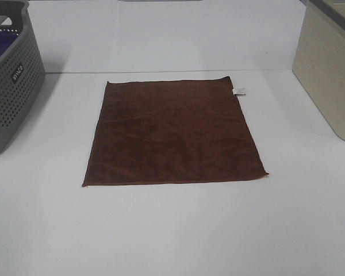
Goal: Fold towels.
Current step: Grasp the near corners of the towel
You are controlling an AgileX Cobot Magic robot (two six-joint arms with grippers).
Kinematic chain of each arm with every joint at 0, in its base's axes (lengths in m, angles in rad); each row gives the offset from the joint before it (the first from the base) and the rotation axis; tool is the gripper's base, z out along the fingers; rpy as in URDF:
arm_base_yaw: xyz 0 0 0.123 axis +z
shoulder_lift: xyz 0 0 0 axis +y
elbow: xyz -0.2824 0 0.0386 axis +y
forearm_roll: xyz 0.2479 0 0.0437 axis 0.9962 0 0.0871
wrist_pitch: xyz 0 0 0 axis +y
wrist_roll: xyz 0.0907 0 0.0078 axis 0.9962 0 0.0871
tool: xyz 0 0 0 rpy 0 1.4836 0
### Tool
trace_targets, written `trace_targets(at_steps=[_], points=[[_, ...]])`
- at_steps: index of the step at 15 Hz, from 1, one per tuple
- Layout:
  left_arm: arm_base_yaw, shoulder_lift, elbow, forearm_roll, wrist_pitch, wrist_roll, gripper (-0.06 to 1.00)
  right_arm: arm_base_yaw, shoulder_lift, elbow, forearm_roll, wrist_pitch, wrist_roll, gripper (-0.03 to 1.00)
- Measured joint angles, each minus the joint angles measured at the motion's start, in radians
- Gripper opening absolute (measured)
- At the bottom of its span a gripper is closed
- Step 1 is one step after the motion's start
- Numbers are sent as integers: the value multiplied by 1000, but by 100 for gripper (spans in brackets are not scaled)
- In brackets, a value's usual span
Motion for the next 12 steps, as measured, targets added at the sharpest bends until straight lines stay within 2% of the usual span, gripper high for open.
trace_targets(at_steps=[12], points=[[0, 0, 0, 0, 0, 0, 67, 0, 0, 0, 0, 0, 0, 64]])
